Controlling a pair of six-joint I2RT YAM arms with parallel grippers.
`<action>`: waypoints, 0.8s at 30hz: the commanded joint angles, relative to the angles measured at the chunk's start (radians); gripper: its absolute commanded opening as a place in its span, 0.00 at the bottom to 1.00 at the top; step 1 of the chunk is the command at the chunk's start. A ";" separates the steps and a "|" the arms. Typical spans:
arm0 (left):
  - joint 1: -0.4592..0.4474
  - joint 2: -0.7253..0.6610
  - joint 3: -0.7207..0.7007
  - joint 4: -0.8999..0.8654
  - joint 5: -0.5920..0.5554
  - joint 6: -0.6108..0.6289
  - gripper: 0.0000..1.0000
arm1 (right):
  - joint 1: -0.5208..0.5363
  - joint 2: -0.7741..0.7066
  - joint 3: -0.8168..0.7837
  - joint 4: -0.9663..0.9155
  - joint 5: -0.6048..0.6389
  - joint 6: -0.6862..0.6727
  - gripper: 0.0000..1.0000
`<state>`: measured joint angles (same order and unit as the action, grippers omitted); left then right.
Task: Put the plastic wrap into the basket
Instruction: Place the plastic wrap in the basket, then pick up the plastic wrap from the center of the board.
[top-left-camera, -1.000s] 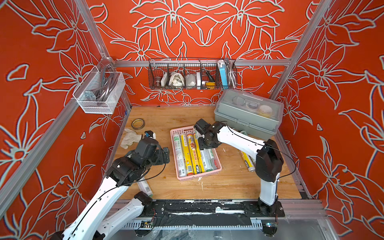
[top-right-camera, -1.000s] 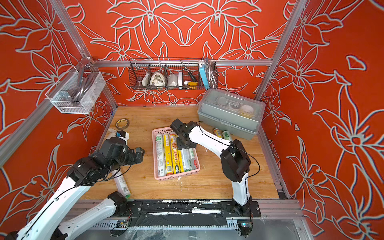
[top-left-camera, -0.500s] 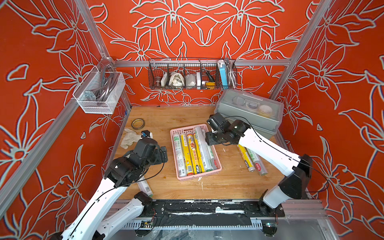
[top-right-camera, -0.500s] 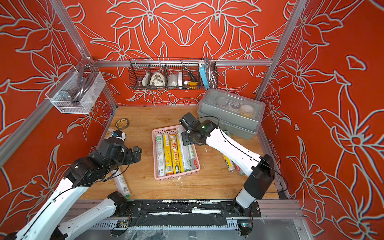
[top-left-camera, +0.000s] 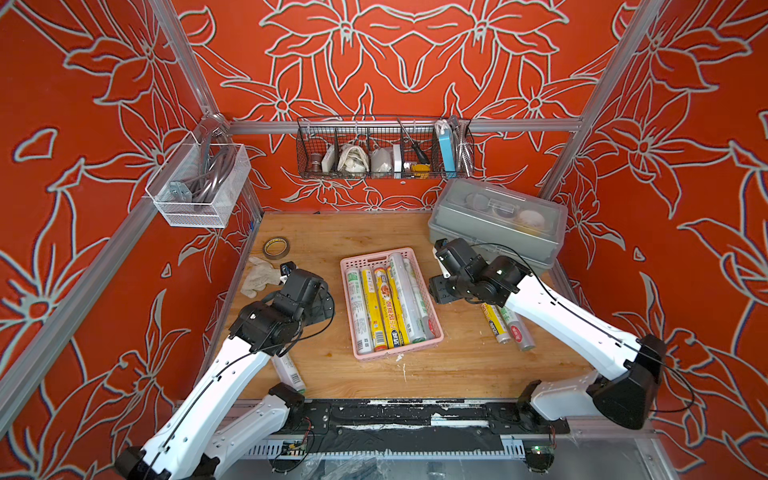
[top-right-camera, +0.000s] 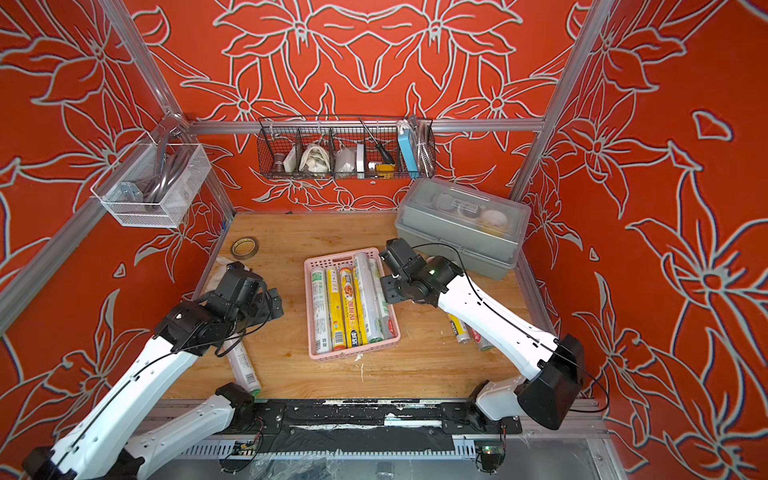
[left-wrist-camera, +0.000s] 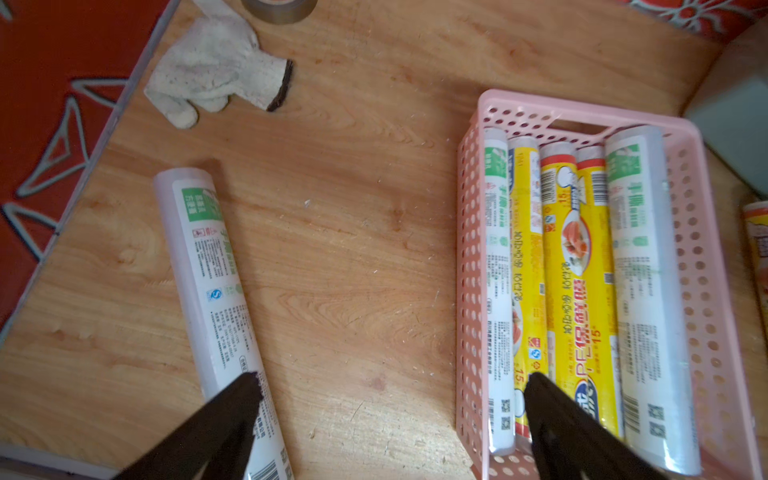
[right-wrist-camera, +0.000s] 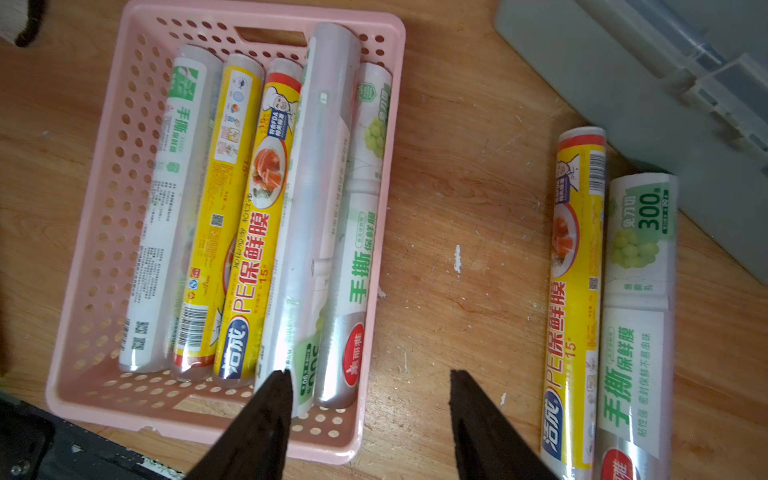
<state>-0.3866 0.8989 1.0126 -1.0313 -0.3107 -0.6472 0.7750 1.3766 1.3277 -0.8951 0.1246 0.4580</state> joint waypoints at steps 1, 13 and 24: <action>0.078 0.033 -0.065 0.066 0.137 -0.022 0.98 | -0.027 -0.027 -0.036 0.036 -0.042 -0.051 0.61; 0.382 0.161 -0.249 0.152 0.246 -0.131 0.98 | -0.100 -0.038 -0.095 0.044 -0.142 -0.115 0.61; 0.488 0.057 -0.431 0.232 -0.067 -0.238 0.98 | -0.105 -0.008 -0.085 0.034 -0.171 -0.111 0.61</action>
<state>0.0914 0.9932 0.6125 -0.8162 -0.2478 -0.8425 0.6743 1.3556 1.2419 -0.8551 -0.0246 0.3534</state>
